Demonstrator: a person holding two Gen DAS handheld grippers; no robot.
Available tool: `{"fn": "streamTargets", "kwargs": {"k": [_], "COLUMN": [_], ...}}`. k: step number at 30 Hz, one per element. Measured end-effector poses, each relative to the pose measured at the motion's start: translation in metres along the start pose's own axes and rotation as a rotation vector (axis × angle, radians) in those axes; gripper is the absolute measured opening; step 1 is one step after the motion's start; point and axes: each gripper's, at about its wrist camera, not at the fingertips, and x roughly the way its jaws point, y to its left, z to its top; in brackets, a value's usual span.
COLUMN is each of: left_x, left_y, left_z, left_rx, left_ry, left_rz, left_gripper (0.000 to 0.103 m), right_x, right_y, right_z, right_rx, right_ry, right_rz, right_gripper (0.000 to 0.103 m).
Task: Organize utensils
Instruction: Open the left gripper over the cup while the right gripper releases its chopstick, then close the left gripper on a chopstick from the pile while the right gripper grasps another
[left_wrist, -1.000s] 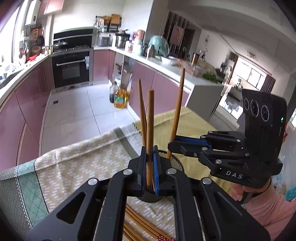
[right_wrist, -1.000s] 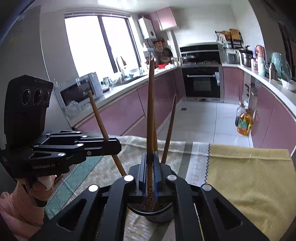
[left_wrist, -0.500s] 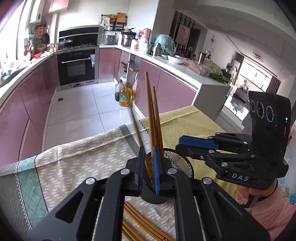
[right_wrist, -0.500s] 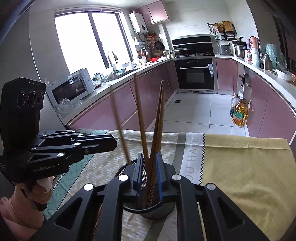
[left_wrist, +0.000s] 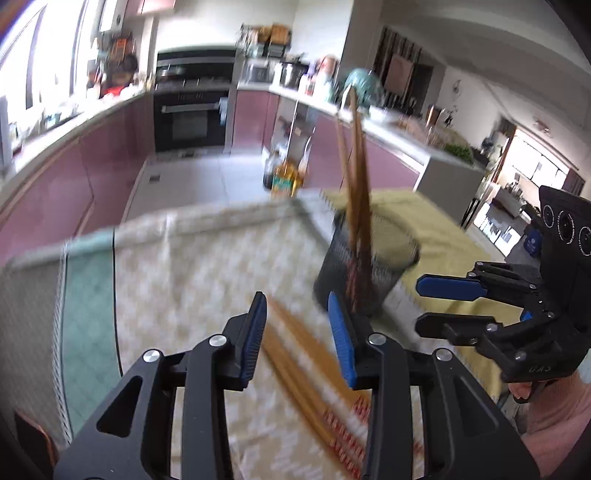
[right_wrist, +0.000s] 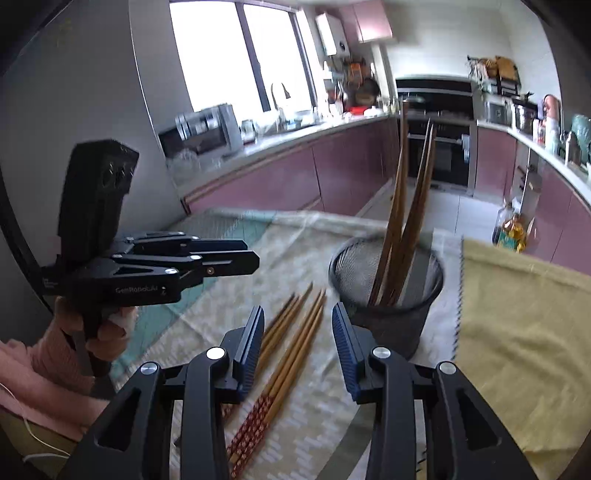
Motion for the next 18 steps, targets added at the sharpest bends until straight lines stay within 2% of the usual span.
{"fn": "streamTargets", "kwargs": {"k": [5, 7, 18], "left_x": [0.021, 0.025, 0.034], "left_y": [0.012, 0.017, 0.009], "left_z": [-0.036, -0.047, -0.070], "left_rx": [-0.039, -0.060, -0.052], "left_ry": [0.096, 0.118, 0.173], "left_rz": [0.049, 0.036, 0.050], "left_gripper": [0.035, 0.035, 0.034], "right_x": [0.036, 0.044, 0.056], "right_y": [-0.004, -0.004, 0.006], "right_z": [-0.021, -0.026, -0.036], "right_rx": [0.062, 0.075, 0.056], "right_ry": [0.106, 0.130, 0.166], "right_rz": [0.001, -0.013, -0.073], "right_gripper": [0.036, 0.036, 0.036]}}
